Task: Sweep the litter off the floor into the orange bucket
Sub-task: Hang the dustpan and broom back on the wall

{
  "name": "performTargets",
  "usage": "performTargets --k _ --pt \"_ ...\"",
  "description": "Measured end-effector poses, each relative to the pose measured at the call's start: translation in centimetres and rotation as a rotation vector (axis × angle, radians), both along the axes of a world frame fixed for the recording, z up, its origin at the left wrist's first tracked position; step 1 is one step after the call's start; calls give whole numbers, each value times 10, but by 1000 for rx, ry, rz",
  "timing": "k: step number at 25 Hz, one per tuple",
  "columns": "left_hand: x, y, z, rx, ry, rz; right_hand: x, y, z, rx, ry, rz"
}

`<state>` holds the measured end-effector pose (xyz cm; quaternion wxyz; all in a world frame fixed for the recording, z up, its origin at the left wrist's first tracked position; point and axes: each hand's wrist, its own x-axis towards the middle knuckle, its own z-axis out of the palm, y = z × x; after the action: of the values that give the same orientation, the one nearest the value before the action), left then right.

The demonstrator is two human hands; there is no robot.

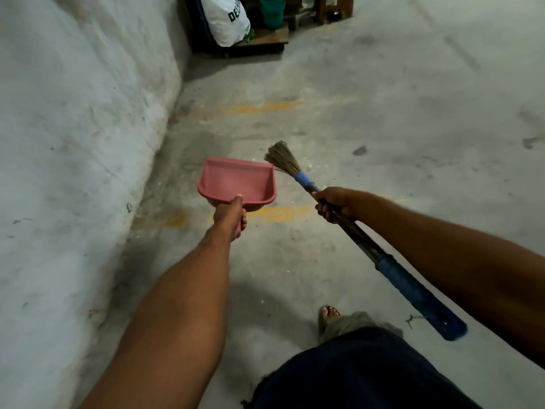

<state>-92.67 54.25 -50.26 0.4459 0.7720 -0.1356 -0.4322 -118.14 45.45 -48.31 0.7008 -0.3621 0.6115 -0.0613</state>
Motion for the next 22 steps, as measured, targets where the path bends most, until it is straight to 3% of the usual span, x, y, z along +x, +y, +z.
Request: performTargets --k 5,12,22 --pt "26 -59 10 17 11 73 43 -102 7 64 -9 53" --pt "140 -98 -3 45 0 264 177 -202 1 125 -88 127" --pt "311 -189 20 83 -50 259 369 -305 21 152 -155 213"
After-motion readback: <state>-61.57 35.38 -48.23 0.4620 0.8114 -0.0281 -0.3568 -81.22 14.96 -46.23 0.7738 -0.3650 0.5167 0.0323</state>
